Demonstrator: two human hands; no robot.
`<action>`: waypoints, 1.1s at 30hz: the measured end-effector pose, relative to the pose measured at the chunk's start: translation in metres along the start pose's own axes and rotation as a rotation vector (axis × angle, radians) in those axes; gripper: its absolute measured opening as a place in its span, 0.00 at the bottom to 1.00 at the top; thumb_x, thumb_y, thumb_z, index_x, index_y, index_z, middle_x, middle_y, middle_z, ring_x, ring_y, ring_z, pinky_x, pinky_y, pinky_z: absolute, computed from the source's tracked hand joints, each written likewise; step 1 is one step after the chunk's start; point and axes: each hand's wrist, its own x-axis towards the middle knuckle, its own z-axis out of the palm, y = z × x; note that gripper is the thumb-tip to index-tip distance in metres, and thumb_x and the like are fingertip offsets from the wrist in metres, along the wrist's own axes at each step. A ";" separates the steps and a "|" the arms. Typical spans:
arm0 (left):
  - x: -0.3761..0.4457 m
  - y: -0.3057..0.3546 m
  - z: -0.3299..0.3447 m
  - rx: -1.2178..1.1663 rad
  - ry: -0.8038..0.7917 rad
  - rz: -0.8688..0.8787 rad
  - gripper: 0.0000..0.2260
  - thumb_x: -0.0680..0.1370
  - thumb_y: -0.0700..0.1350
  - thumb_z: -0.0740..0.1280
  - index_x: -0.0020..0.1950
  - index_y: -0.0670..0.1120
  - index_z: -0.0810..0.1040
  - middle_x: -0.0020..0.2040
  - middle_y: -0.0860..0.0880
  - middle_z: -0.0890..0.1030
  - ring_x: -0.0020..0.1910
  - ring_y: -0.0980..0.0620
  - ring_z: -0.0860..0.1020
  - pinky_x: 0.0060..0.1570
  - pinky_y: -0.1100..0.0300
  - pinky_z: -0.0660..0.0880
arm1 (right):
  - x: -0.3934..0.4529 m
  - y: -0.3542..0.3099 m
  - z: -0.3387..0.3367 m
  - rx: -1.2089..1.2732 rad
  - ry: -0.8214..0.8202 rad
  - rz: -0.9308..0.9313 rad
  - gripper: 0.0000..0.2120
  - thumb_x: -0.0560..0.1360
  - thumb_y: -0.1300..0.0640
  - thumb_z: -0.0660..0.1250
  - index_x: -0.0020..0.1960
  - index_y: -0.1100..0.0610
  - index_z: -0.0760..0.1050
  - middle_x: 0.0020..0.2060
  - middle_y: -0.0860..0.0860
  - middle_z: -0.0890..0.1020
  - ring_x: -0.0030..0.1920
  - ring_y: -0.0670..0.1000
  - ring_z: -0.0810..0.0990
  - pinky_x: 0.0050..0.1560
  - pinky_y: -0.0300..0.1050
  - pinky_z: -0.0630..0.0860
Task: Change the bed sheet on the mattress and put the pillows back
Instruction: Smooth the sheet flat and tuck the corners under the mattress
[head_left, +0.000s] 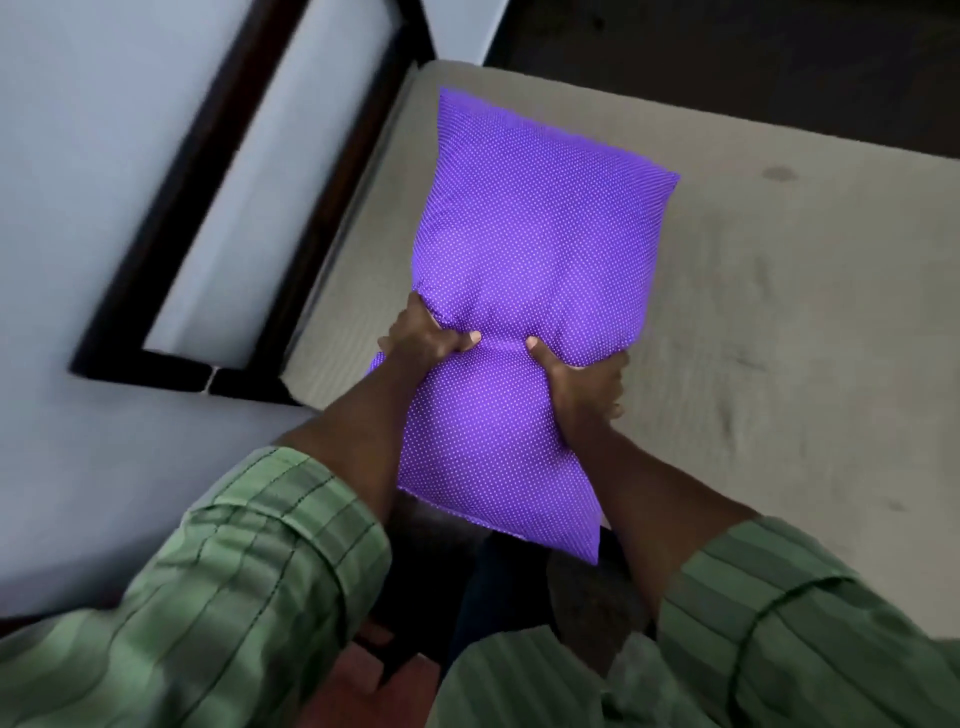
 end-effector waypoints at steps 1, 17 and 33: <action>0.008 -0.012 -0.025 -0.002 0.028 -0.011 0.64 0.47 0.76 0.76 0.78 0.55 0.58 0.73 0.48 0.74 0.71 0.40 0.73 0.73 0.36 0.64 | -0.008 -0.010 0.025 -0.008 -0.015 -0.017 0.72 0.46 0.18 0.73 0.80 0.50 0.53 0.77 0.53 0.69 0.76 0.61 0.68 0.77 0.68 0.58; 0.104 -0.127 -0.143 0.114 0.026 -0.200 0.61 0.61 0.76 0.69 0.84 0.49 0.48 0.82 0.43 0.60 0.79 0.38 0.62 0.77 0.39 0.58 | -0.012 -0.069 0.238 0.043 -0.470 0.139 0.68 0.57 0.39 0.85 0.81 0.53 0.45 0.73 0.56 0.71 0.70 0.58 0.74 0.71 0.57 0.72; 0.106 0.018 -0.146 0.181 0.312 0.090 0.21 0.86 0.54 0.55 0.74 0.43 0.66 0.69 0.40 0.77 0.67 0.35 0.75 0.69 0.41 0.66 | 0.027 -0.119 0.186 0.013 -0.127 -0.128 0.40 0.78 0.46 0.68 0.82 0.55 0.52 0.73 0.60 0.72 0.70 0.63 0.74 0.73 0.60 0.69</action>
